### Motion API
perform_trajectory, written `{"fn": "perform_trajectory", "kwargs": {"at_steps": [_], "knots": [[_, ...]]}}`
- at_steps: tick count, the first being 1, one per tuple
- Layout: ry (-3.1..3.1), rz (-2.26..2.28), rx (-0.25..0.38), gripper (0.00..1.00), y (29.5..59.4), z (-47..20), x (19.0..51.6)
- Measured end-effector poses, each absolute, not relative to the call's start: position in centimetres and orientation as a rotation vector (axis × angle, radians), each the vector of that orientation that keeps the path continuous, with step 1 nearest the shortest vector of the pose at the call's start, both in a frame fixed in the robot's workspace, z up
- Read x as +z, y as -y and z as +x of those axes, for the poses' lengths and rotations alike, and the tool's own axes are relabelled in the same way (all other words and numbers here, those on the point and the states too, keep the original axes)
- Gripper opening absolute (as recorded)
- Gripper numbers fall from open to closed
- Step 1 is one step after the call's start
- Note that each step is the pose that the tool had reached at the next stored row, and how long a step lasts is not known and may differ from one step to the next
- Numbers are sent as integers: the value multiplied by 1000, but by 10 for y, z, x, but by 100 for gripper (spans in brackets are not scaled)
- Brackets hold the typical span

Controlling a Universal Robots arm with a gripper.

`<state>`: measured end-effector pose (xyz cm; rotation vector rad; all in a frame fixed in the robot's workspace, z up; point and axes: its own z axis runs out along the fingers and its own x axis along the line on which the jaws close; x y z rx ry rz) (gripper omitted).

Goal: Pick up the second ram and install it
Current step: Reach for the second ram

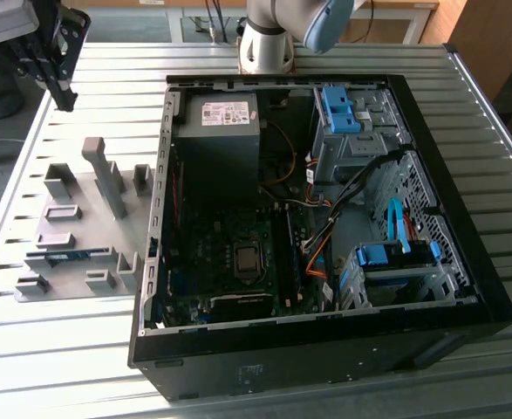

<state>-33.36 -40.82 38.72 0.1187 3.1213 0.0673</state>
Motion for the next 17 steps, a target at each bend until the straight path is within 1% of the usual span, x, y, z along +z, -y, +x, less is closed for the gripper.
{"fn": "perform_trajectory", "kwargs": {"at_steps": [17], "knots": [[-3136,120,67,10,413,-379,382]]}}
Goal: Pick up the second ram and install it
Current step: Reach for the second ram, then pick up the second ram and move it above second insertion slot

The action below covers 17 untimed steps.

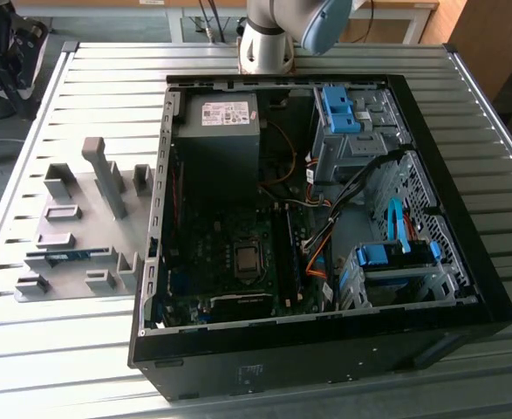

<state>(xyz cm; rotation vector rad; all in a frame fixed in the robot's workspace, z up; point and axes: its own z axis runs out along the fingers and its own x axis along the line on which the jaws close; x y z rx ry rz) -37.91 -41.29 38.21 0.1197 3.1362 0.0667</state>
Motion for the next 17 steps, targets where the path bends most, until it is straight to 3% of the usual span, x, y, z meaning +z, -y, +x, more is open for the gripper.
{"fn": "perform_trajectory", "kwargs": {"at_steps": [17], "knots": [[-3138,93,67,10,413,-380,382]]}}
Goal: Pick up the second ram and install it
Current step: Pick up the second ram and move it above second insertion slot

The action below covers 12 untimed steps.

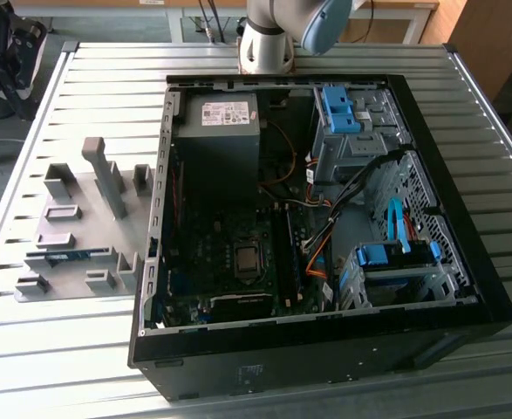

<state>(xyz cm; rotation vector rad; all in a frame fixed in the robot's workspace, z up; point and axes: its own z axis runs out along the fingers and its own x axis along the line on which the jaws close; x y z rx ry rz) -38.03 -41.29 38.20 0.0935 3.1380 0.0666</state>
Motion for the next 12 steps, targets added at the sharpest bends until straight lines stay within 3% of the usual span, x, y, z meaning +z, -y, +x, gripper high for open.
{"fn": "perform_trajectory", "kwargs": {"at_steps": [12], "knots": [[-3140,-175,59,10,414,-380,381]]}}
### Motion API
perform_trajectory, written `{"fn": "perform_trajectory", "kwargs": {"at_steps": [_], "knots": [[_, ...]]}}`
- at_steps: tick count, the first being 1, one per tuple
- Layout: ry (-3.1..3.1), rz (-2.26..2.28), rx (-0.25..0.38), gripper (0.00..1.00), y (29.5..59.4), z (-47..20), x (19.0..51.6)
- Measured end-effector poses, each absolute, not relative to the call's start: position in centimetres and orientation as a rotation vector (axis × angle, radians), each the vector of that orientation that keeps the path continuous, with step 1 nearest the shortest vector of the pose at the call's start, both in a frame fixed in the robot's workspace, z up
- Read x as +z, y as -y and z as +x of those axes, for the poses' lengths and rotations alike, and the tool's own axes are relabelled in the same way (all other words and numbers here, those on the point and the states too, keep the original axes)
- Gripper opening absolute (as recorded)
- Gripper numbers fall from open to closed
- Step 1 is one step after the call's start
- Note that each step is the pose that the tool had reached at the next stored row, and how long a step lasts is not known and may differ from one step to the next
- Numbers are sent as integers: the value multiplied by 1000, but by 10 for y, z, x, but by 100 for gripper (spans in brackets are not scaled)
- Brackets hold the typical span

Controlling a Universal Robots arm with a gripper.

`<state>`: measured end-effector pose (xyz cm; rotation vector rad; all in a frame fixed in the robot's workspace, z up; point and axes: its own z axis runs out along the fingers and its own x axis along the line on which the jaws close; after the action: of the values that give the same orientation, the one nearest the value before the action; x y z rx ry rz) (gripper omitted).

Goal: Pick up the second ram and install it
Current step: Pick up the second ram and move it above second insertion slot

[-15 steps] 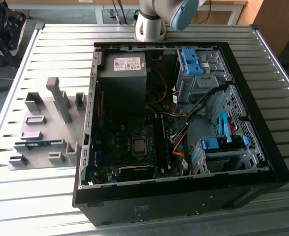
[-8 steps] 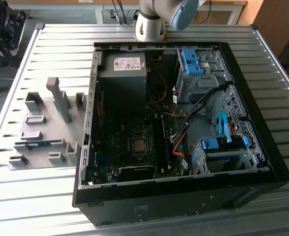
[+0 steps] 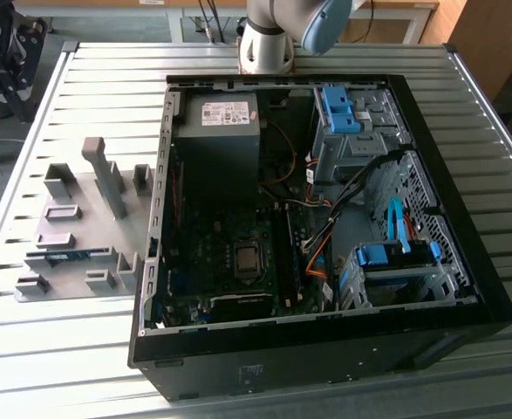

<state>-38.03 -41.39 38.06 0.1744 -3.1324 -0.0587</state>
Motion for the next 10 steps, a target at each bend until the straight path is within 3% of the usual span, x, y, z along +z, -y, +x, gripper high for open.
{"fn": "perform_trajectory", "kwargs": {"at_steps": [10], "knots": [[3107,341,-34,10,416,-380,378]]}}
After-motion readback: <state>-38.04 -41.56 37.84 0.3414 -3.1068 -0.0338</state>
